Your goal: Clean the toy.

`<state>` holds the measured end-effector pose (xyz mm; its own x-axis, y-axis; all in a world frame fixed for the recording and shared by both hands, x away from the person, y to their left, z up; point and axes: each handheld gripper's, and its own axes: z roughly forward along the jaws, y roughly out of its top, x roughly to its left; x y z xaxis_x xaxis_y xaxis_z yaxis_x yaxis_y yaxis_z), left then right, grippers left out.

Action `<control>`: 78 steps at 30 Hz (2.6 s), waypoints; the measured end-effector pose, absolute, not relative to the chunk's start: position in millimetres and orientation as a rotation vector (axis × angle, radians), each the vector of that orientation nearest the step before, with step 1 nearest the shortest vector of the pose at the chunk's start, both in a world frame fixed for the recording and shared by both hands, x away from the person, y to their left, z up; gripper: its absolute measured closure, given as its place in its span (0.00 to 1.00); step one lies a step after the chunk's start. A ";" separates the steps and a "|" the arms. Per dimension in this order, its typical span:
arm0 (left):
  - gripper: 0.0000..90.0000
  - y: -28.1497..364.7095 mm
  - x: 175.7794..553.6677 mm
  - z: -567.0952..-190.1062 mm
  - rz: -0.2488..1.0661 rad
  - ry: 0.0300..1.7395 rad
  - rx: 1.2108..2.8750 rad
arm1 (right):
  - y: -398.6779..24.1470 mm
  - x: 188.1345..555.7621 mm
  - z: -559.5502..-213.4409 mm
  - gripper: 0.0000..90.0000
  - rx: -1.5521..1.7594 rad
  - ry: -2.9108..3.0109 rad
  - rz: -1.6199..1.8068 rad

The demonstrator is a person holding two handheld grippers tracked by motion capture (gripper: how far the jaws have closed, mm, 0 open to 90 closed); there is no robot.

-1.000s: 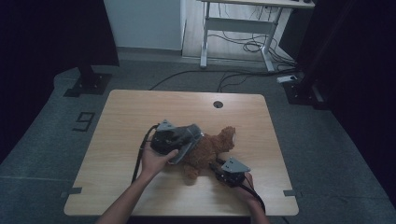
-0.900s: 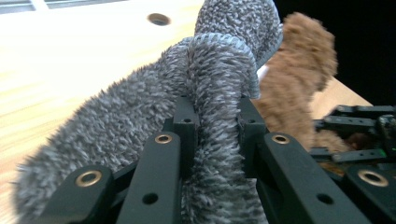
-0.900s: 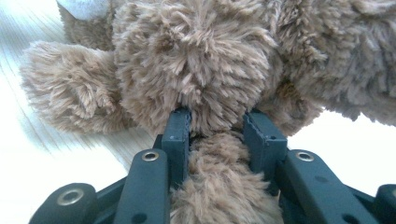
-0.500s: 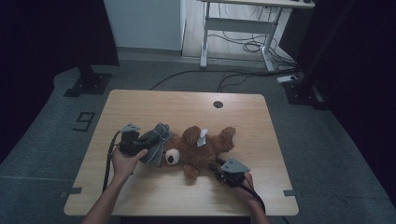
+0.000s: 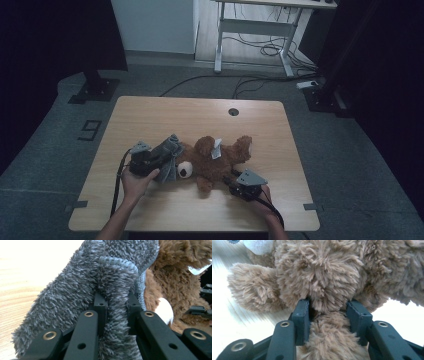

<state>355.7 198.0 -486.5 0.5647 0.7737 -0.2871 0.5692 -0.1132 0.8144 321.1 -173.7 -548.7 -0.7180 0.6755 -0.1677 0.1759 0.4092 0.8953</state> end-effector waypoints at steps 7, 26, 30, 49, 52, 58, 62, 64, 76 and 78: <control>0.87 195.6 339.6 -496.6 0.300 1.061 1.808 | -175.1 320.6 -544.0 0.52 0.730 2.158 1.292; 0.87 201.9 345.0 -504.3 0.233 1.072 1.793 | -149.7 389.8 -442.5 0.23 0.742 2.247 1.386; 0.87 201.6 346.0 -505.1 0.228 1.077 1.782 | -132.7 416.6 -467.0 0.14 0.861 2.447 1.236; 0.86 198.9 348.6 -462.1 0.176 1.034 1.755 | -145.6 365.5 -501.2 0.41 0.737 2.293 1.343; 0.86 190.1 351.1 -444.8 0.206 1.000 1.751 | -146.4 357.4 -503.8 0.41 0.718 2.273 1.349; 0.85 137.4 375.9 -437.7 0.177 0.973 1.876 | -143.9 331.4 -509.0 0.41 0.626 2.216 1.321; 0.86 128.8 378.4 -455.9 0.134 0.991 1.900 | -145.4 318.2 -510.7 0.40 0.596 2.204 1.309; 0.86 128.5 376.1 -458.3 0.137 0.990 1.902 | -146.2 315.5 -510.4 0.39 0.596 2.202 1.310; 0.87 135.3 351.2 -474.7 0.177 0.959 1.867 | -182.3 332.9 -474.5 0.18 0.811 2.179 1.368; 0.87 135.9 347.6 -475.7 0.172 0.951 1.867 | -183.5 343.7 -484.8 0.09 0.881 2.287 1.385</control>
<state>347.6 135.9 -475.7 0.6817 0.6756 -0.2808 0.5348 -0.1983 0.8214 343.7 -183.5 -484.8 -0.7564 0.6529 0.0391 0.3371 0.3380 0.8787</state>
